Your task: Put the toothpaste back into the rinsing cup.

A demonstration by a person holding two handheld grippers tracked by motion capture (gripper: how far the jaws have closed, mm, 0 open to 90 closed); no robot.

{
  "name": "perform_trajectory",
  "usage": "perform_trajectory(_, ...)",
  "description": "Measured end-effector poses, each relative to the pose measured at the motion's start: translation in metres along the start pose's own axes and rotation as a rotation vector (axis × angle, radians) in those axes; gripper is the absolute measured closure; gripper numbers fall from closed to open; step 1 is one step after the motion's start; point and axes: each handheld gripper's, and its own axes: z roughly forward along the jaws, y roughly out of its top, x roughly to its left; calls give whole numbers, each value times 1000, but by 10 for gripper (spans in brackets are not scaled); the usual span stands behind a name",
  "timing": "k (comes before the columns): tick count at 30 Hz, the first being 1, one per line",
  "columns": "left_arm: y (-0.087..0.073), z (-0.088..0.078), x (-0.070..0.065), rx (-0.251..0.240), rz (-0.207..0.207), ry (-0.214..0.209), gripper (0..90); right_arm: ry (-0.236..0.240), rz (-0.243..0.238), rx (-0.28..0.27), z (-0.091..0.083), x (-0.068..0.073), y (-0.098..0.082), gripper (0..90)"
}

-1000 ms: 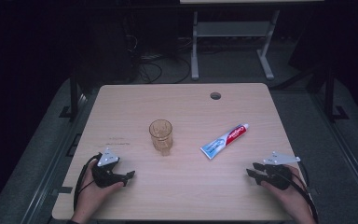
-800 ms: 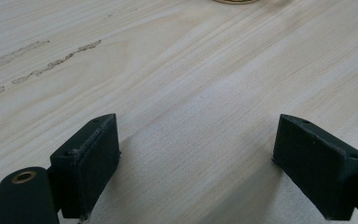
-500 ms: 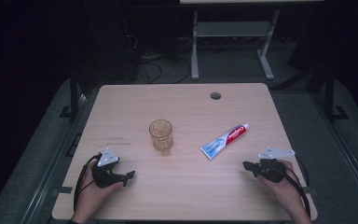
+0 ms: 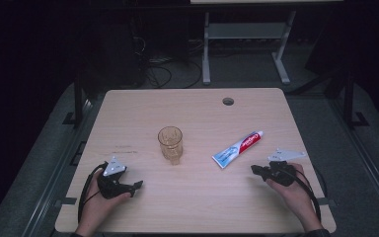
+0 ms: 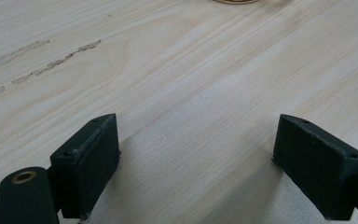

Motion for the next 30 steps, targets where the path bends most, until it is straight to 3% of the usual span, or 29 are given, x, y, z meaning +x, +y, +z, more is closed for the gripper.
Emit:
perform_trajectory(21,0,0,0,2,0,-1,135,40,-2,7,35,5,27,899)
perform_trajectory(30,0,0,0,2,0,-1,136,28,-3,30,48,4,32,898)
